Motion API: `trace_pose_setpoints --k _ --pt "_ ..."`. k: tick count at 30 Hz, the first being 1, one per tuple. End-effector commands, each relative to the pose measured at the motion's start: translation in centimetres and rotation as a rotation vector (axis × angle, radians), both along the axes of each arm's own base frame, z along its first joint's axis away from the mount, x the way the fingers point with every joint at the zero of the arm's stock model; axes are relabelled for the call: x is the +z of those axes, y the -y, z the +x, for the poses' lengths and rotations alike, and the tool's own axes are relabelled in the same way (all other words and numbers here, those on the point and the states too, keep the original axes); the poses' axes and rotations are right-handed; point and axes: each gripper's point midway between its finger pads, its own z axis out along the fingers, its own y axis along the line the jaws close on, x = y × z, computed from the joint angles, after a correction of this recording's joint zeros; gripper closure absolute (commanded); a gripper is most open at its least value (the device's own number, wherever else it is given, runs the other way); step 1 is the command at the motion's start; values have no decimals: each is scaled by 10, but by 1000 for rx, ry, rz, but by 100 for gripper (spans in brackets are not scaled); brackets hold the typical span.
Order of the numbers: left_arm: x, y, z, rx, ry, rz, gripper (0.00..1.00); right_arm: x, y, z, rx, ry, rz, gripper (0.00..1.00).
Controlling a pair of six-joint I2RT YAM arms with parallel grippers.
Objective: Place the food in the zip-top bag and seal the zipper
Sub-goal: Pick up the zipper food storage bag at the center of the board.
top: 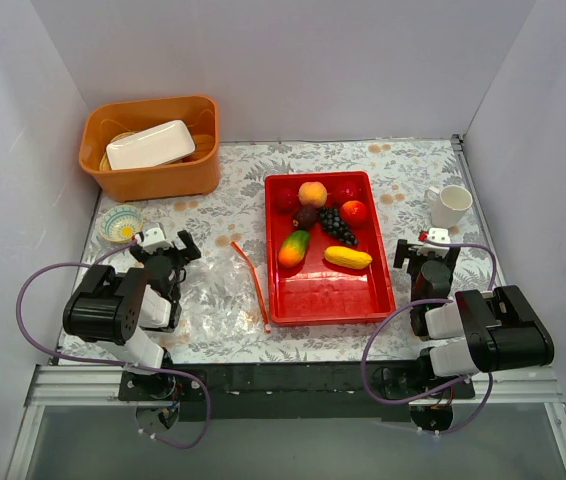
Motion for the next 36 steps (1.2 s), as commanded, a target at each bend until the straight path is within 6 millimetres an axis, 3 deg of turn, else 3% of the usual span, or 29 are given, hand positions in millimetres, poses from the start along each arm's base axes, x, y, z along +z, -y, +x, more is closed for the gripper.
trace_pose_setpoints --k 1,4,5,6,7,8,9,10,12,13,15,16,17,18,19,20,22,24,27,29,32,33,36 --pt "17 -1 2 1 65 3 2 23 -1 13 0 80 19 2" --pt "20 -3 7 14 73 -15 2 28 -3 9 15 105 6 2" --pt "15 -15 3 58 55 -26 2 30 -4 9 26 105 0 2" --pt "18 -11 2 39 66 -39 2 31 1 9 -4 97 -6 2" --pt "28 -10 -7 27 107 -29 2 46 -1 10 -18 122 -5 2" --pt "37 -5 -9 0 139 -6 2 42 2 17 -45 36 -16 2" --pt "39 -21 -13 119 135 -1 2 49 0 20 -57 27 33 2" --pt "55 -21 -9 149 129 -3 2 66 -3 21 -52 48 70 2" --pt "78 -23 -2 194 129 -87 2 76 -18 23 -33 -27 222 2" --pt "99 -22 4 228 109 -193 2 78 -22 22 -39 -55 275 2" --pt "116 -20 4 239 59 -236 2 84 -24 18 -99 -82 410 2" --pt "106 -17 -1 238 -42 -245 2 84 -27 16 -102 -105 446 2" --pt "134 -12 4 228 -3 -314 2 84 -36 15 -62 -141 465 2" --pt "140 -6 5 206 -20 -330 2 89 -45 13 -18 -191 463 2" --pt "132 9 2 124 -103 -326 2 89 -53 11 31 -223 459 2" --pt "145 13 5 107 -102 -348 2 88 -65 8 88 -261 477 2" --pt "141 24 -1 82 -175 -403 2 88 -73 3 117 -309 505 2" --pt "161 35 -2 19 -176 -426 2 91 -77 -2 110 -322 561 2" --pt "173 57 -15 -121 -221 -427 2 93 -91 -14 197 -336 593 2" --pt "170 70 -25 -193 -260 -440 2 88 -105 -25 289 -366 597 2" --pt "165 74 -35 -203 -315 -459 2 87 -117 -38 377 -397 601 2" --pt "162 83 -39 -254 -337 -467 2 86 -118 -40 375 -415 611 2" --pt "150 86 -45 -276 -382 -448 2 80 -122 -46 397 -473 609 2"
